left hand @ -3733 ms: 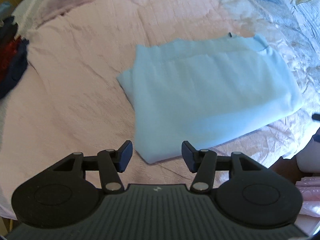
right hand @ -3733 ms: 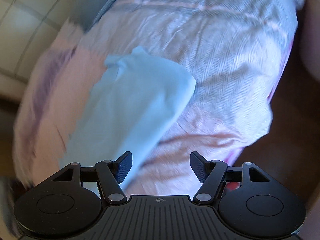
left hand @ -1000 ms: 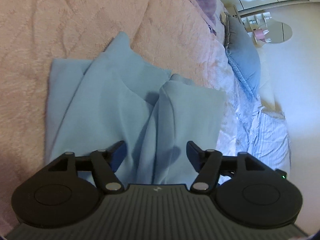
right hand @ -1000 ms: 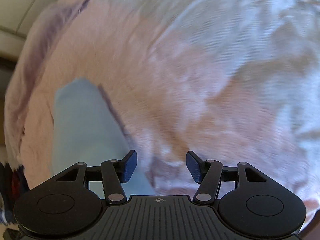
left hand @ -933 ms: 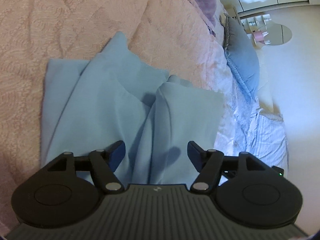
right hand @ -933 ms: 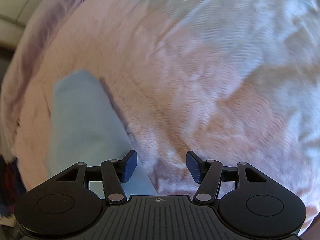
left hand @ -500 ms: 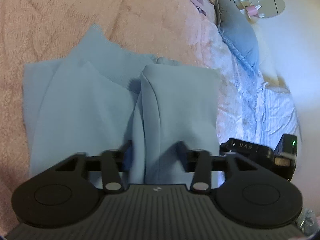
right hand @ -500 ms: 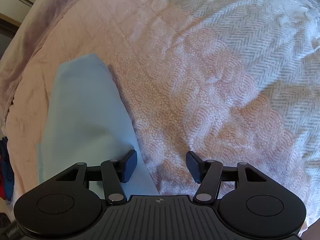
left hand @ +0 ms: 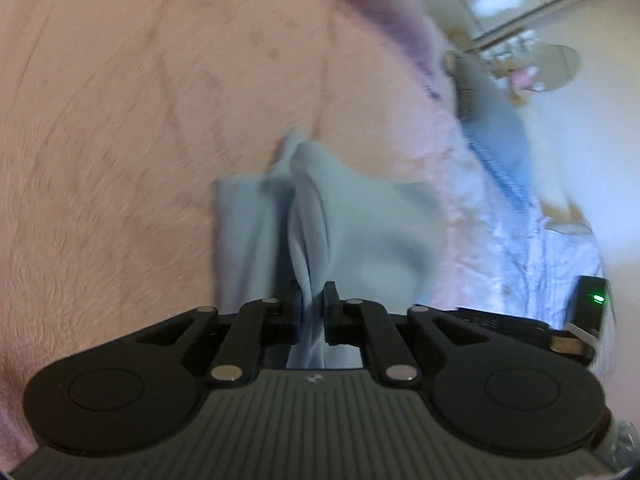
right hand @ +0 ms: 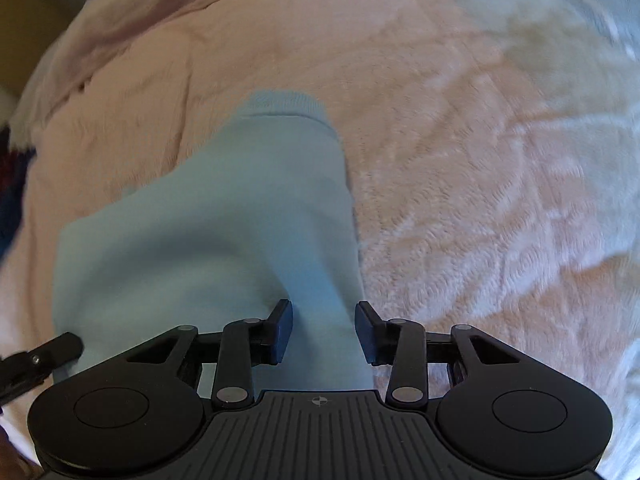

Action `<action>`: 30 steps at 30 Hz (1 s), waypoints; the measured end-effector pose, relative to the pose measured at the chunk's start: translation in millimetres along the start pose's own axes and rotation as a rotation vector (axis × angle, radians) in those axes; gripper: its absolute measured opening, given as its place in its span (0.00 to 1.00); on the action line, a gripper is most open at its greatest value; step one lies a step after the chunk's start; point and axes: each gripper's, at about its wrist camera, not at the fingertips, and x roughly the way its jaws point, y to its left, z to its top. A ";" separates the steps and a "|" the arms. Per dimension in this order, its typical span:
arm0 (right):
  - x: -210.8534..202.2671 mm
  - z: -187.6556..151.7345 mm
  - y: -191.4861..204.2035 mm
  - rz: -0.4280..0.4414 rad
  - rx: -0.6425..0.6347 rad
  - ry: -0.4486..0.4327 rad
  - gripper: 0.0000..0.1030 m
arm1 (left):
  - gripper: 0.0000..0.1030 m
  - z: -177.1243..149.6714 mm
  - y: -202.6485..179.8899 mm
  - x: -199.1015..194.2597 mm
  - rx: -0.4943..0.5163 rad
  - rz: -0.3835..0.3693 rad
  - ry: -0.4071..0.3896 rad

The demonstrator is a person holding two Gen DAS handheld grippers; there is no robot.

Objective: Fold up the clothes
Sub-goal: 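Grasp the opposite sweatshirt edge with the left gripper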

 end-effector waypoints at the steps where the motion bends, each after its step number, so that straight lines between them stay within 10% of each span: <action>1: 1.3 -3.8 4.5 -0.011 -0.018 -0.008 0.39 | 0.06 0.3 0.1 -0.2 0.004 -0.008 -0.012; 5: -10.3 -10.0 4.4 0.104 0.010 -0.030 0.39 | 0.06 7.5 -12.7 -24.0 0.068 -0.076 -0.112; 13: -22.7 -25.1 1.5 0.156 0.013 -0.068 0.39 | 0.06 2.0 13.7 1.1 0.045 0.004 -0.038; 21: -21.2 -51.1 -51.6 0.044 0.135 -0.048 0.39 | 0.06 4.6 16.0 -17.5 0.036 -0.059 -0.068; 30: -10.5 -66.6 -15.4 0.031 0.041 -0.053 0.39 | 0.13 2.4 28.6 -8.9 0.088 0.014 -0.033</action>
